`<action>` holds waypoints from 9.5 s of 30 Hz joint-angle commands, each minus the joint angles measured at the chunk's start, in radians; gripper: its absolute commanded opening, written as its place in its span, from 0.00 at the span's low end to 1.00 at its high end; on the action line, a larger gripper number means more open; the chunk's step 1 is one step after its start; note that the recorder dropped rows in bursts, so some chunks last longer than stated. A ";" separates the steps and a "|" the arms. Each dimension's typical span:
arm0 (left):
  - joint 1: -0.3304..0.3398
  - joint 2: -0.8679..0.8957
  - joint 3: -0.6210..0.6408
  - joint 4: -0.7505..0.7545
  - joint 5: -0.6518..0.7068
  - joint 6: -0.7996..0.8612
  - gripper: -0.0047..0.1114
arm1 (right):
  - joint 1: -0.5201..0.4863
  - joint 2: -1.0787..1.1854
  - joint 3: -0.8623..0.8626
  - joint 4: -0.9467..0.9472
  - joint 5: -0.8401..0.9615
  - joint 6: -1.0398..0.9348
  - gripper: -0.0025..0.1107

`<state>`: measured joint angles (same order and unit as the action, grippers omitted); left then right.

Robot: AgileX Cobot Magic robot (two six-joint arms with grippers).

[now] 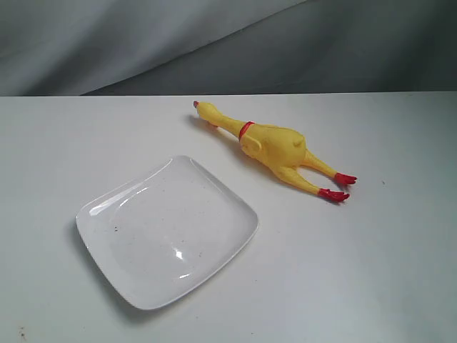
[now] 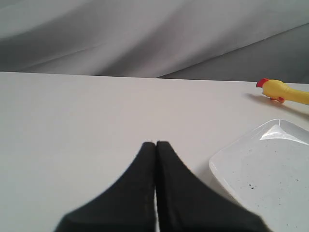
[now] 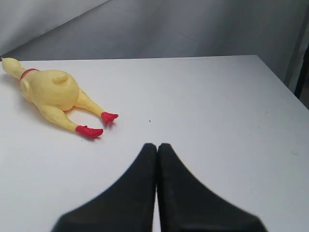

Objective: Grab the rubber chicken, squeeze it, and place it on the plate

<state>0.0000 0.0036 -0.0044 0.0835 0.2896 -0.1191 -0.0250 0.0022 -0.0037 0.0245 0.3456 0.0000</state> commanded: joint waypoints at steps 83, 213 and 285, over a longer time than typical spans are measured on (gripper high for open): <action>0.001 -0.004 0.004 -0.007 -0.006 -0.005 0.04 | 0.339 2.072 -1.256 0.385 0.037 -0.941 0.52; -0.459 0.990 -0.466 1.661 -0.578 -1.076 0.93 | 0.692 1.491 -1.250 0.487 0.414 -0.844 0.02; -0.459 1.369 -0.723 1.628 -0.790 -1.061 0.05 | 0.692 1.491 -1.250 0.490 0.452 -0.845 0.02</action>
<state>-0.4547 1.3770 -0.7225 1.6907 -0.4821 -1.1644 0.6666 1.4986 -1.2559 0.4946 0.8260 -0.8371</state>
